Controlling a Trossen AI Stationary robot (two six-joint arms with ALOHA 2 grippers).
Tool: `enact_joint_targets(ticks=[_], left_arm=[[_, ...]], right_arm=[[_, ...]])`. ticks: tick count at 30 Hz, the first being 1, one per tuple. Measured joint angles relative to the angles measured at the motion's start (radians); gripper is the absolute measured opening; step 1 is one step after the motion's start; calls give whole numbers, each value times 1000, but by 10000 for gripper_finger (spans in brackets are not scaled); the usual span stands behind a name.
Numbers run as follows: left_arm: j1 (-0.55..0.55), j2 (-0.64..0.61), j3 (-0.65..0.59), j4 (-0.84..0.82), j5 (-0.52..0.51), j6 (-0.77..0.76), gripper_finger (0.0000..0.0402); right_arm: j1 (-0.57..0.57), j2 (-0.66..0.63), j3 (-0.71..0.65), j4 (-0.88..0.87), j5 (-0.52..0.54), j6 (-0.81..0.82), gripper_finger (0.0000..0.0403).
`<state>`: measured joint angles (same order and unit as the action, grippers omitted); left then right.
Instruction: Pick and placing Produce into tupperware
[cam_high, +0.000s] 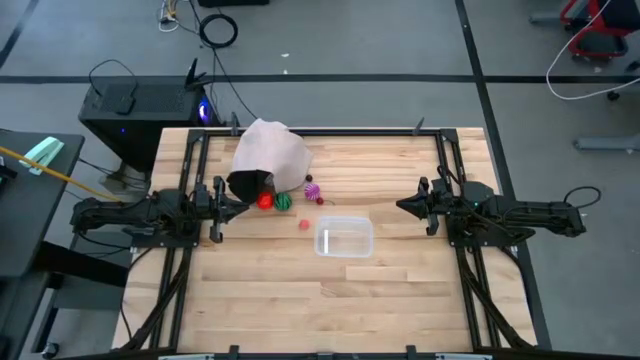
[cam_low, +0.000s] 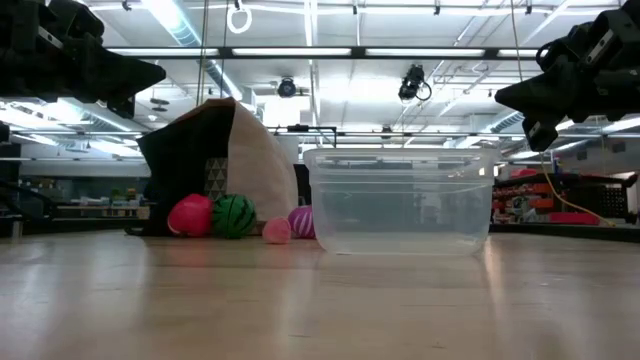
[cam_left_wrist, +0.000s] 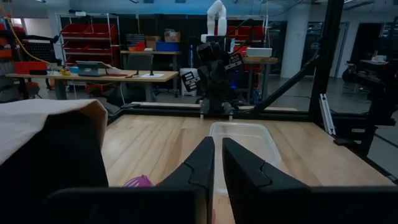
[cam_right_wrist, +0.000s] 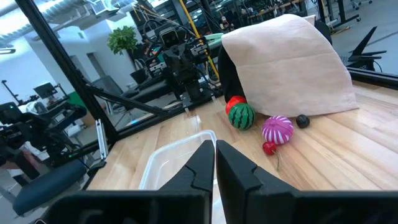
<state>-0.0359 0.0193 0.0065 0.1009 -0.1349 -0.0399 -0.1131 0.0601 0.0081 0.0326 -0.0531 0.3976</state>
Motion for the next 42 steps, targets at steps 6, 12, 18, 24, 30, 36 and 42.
enact_joint_targets(ticks=[6,12,18,24,30,36,42], left_arm=[[0,0,0,0,0,0,31],[0,0,0,5,0,-16,35],[0,0,0,5,0,-201,40],[0,0,0,7,0,-626,33],[0,0,0,7,-14,-943,27],[0,0,0,9,-30,-943,34],[0,0,0,8,-39,-935,38]], right_arm=[[0,0,0,0,0,0,23],[0,0,0,0,0,0,23],[0,0,0,0,0,0,23],[0,0,0,0,0,146,23],[0,0,0,0,0,353,23],[0,0,0,1,0,399,23],[-1,0,0,1,1,478,23]])
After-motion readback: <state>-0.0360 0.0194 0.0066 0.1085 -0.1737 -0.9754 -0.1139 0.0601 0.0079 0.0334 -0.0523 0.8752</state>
